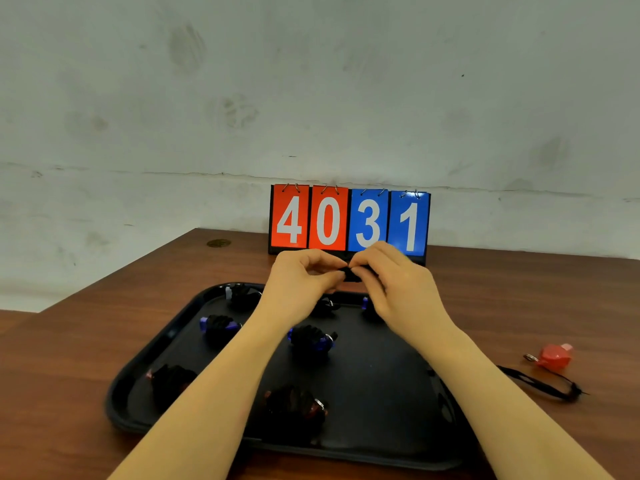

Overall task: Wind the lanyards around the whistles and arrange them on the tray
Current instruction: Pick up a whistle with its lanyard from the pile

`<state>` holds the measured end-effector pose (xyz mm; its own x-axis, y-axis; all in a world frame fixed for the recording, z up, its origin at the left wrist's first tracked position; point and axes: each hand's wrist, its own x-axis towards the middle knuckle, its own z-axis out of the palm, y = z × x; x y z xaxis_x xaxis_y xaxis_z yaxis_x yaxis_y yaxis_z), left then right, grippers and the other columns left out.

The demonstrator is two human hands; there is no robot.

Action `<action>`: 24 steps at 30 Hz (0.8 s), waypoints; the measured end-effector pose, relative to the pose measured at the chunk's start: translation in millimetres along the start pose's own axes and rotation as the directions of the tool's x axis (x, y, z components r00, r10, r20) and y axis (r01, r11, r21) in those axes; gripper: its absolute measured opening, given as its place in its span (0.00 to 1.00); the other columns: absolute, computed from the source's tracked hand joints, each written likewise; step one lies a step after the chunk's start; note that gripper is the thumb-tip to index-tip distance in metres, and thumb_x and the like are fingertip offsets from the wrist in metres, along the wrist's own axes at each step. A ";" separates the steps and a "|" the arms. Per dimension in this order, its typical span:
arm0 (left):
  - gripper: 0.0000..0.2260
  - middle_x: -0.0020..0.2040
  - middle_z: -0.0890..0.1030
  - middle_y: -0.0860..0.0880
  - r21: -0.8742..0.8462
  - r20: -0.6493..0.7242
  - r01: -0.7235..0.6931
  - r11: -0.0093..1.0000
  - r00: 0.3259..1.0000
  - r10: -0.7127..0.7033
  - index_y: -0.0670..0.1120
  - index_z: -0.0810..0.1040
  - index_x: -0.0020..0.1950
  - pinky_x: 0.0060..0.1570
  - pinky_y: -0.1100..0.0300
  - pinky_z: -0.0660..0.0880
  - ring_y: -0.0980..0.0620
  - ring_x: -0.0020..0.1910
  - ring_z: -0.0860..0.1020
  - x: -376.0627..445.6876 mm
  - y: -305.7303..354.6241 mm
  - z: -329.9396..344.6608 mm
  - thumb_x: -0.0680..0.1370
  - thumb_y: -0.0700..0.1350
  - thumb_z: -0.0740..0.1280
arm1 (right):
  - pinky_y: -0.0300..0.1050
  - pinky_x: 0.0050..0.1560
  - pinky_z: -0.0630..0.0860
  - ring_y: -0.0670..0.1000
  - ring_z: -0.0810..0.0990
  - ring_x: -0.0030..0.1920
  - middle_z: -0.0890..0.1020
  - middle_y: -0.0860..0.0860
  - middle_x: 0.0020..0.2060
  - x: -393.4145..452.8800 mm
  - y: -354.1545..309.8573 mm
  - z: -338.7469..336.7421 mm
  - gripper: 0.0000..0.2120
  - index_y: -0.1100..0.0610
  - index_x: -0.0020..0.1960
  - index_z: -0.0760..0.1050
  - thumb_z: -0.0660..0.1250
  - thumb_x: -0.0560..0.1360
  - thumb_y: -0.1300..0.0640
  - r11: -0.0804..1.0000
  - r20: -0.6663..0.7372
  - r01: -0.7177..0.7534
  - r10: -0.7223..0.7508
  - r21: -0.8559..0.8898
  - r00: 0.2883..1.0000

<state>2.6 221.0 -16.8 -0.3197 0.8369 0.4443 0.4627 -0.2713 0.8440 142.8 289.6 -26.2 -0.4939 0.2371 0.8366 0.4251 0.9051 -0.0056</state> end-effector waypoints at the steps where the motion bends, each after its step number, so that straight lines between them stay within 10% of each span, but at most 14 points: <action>1: 0.07 0.42 0.83 0.51 0.007 0.022 -0.007 1.000 1.000 0.007 0.49 0.82 0.46 0.45 0.64 0.79 0.55 0.40 0.82 -0.1 -0.3 0.1 0.72 0.37 0.70 | 0.35 0.41 0.73 0.47 0.77 0.41 0.79 0.50 0.41 -0.3 2.9 -1.6 0.12 0.57 0.46 0.77 0.57 0.75 0.53 1.000 -0.019 -0.011 0.011 -0.009 1.000; 12: 0.09 0.44 0.81 0.54 0.045 0.128 -0.056 0.997 0.990 0.050 0.51 0.80 0.49 0.45 0.73 0.75 0.60 0.44 0.80 -0.9 0.8 2.9 0.73 0.39 0.70 | 0.31 0.48 0.74 0.43 0.78 0.44 0.79 0.46 0.42 -0.5 6.5 -10.9 0.06 0.58 0.49 0.81 0.68 0.73 0.64 0.928 0.005 -0.203 0.212 0.313 0.977; 18: 0.07 0.43 0.82 0.57 0.086 0.157 -0.030 0.996 0.987 0.016 0.53 0.80 0.45 0.42 0.73 0.74 0.60 0.43 0.80 -1.5 0.9 0.9 0.73 0.41 0.70 | 0.32 0.45 0.77 0.35 0.77 0.49 0.80 0.38 0.42 2.2 0.0 -22.6 0.12 0.43 0.42 0.77 0.68 0.73 0.61 0.662 0.175 -0.481 0.474 0.575 0.863; 24: 0.09 0.42 0.81 0.60 0.097 0.214 -0.037 0.995 0.977 0.015 0.56 0.80 0.44 0.40 0.78 0.72 0.65 0.43 0.79 -3.7 5.1 0.3 0.73 0.41 0.70 | 0.34 0.37 0.78 0.41 0.80 0.47 0.83 0.47 0.42 3.5 4.7 -26.0 0.07 0.51 0.43 0.81 0.71 0.70 0.62 0.497 0.259 -0.569 0.560 0.655 0.787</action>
<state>6.4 216.6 -14.3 -0.1286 0.9149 0.3827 0.5522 -0.2545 0.7939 162.8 285.5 -9.0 -0.3471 0.7849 0.5133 -0.0039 0.5461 -0.8377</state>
